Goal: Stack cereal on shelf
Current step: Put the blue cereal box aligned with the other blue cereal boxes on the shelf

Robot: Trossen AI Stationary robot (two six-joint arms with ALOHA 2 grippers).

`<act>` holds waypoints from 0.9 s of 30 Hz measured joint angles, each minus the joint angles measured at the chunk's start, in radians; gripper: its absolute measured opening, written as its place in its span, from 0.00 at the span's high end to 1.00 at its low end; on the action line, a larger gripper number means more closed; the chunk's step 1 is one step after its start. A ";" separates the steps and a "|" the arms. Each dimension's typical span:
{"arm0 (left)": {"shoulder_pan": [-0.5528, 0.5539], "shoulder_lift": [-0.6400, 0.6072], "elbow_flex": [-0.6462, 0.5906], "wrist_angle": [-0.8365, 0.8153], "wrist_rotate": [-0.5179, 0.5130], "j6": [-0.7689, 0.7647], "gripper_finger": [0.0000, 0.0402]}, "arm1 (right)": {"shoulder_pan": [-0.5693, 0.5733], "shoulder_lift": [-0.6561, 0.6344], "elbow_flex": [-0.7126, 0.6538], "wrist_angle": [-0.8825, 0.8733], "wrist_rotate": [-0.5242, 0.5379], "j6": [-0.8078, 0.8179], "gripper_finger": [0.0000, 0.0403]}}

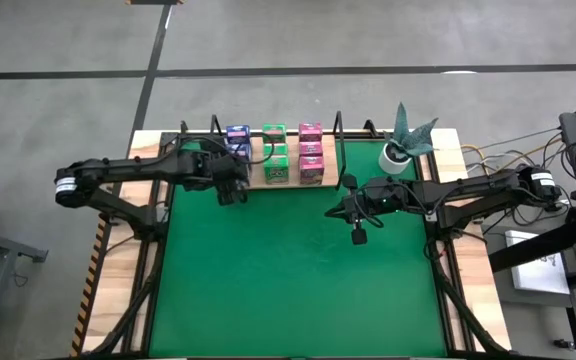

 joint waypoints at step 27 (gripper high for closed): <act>-0.292 0.015 -0.293 0.291 -0.137 -0.201 0.98 | 0.000 0.000 -0.003 0.000 0.000 0.004 0.98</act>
